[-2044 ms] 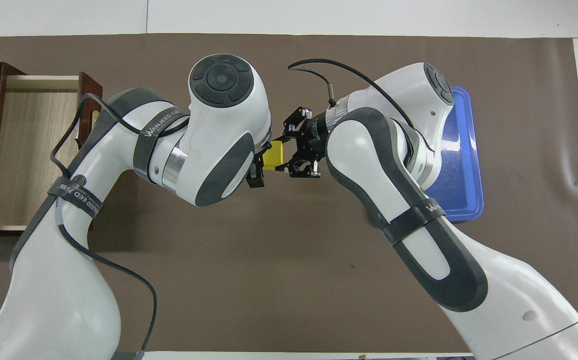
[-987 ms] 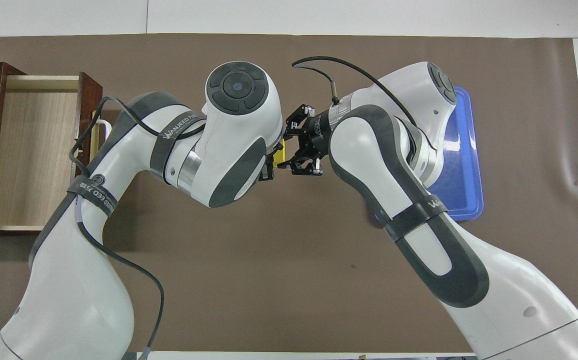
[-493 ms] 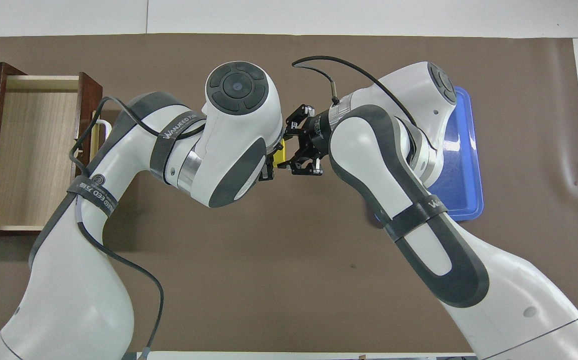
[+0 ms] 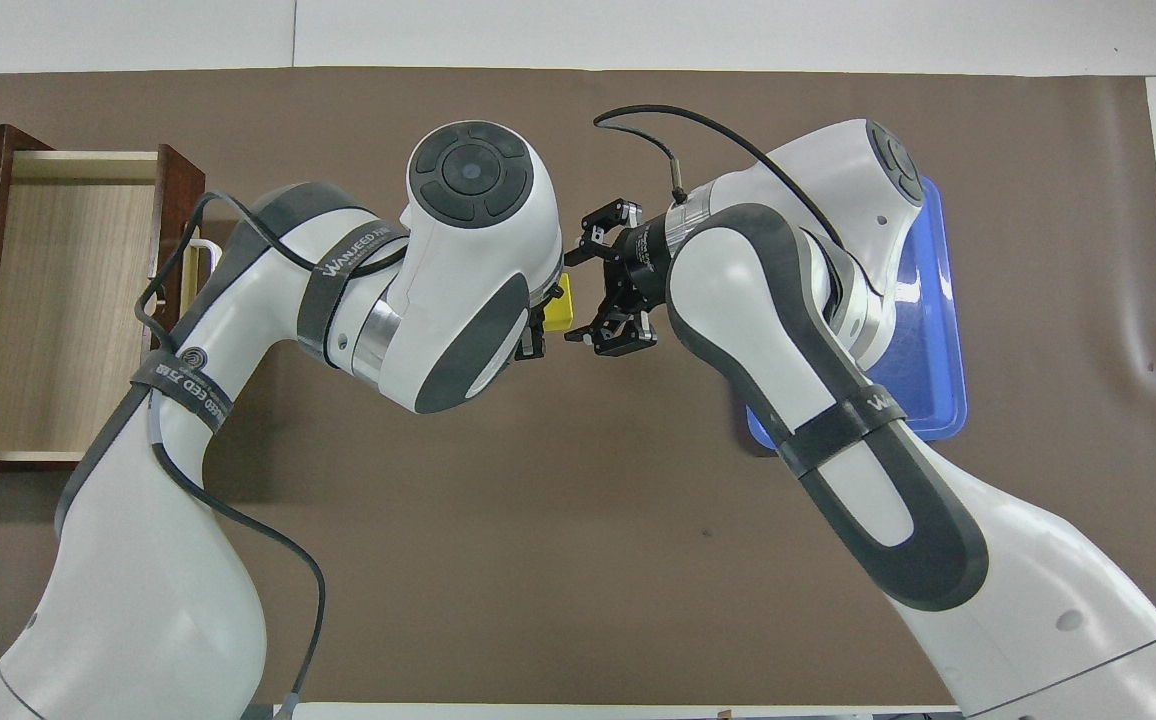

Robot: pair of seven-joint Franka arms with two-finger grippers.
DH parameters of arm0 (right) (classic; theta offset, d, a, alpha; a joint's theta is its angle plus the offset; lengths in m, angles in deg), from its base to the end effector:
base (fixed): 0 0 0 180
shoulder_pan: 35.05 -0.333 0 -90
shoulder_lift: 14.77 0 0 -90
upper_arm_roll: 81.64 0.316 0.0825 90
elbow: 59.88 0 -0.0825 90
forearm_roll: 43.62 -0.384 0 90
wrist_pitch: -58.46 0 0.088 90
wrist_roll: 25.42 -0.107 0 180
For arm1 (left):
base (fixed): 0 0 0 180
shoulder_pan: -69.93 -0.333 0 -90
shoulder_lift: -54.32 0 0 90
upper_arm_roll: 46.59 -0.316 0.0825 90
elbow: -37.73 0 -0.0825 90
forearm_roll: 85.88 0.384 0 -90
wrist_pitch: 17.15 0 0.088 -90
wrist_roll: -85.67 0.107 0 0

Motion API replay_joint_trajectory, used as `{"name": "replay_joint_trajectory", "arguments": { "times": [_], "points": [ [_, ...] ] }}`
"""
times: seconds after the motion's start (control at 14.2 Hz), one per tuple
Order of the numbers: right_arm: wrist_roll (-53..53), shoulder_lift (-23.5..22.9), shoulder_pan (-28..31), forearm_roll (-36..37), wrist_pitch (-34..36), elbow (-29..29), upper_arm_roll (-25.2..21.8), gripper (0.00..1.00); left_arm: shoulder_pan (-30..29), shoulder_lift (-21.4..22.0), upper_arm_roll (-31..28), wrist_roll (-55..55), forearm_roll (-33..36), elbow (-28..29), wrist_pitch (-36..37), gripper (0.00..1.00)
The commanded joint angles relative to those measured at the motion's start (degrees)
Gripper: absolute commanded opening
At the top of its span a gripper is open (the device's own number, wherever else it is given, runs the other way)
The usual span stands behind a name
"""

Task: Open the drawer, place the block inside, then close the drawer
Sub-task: 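Open the right gripper and withdraw it while the left gripper carries the block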

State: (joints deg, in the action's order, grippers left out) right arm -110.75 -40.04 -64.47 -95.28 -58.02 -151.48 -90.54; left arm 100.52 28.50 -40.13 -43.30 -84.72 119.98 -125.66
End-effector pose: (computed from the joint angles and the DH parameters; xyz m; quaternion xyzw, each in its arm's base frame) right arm 0.6212 0.2951 0.3953 -0.6709 0.6484 0.2854 0.2192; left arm 0.5601 -0.4049 0.4361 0.6932 0.7205 -0.0141 0.0070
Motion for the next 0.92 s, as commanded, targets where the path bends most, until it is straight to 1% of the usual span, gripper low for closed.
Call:
{"name": "replay_joint_trajectory", "arguments": {
  "times": [0.0, 0.21, 0.35, 0.42, 0.49, 0.63, 0.85],
  "points": [
    [-0.37, 0.92, 1.65, -1.25, 1.52, 0.19, -0.15, 0.92, 0.25, 0.33, -0.39, -0.41, 0.78, 0.54, -0.83, 0.00],
    [0.24, 2.84, 5.07, 0.24, 3.71, -0.07, -0.32, 0.94, -0.88, 1.38, -0.74, 1.17, 0.69, 0.11, 0.66, 0.00],
    [1.03, 5.39, 8.23, 5.23, 6.69, -0.33, -0.24, 0.98, -4.21, 3.05, -0.65, 4.76, 0.78, -0.42, 4.86, 0.00],
    [2.69, 6.53, 9.55, 8.21, 8.27, -0.33, -0.24, 0.99, -5.36, 4.53, -0.74, 7.82, 0.60, -0.42, 6.97, 0.00],
    [5.49, 7.76, 10.61, 11.38, 10.29, -0.25, -0.24, 0.99, -7.37, 5.68, -0.74, 10.73, 0.51, -0.77, 9.25, 0.00],
    [13.38, 10.14, 12.37, 18.49, 14.16, -0.25, -0.24, 1.00, -12.11, 6.13, -0.83, 17.05, 0.42, -3.14, 14.27, 0.00],
    [27.62, 14.35, 15.27, 29.30, 20.22, -0.16, -0.24, 1.00, -20.81, 7.71, -0.83, 27.60, 0.07, -3.23, 15.08, 0.00]
  ]
}}
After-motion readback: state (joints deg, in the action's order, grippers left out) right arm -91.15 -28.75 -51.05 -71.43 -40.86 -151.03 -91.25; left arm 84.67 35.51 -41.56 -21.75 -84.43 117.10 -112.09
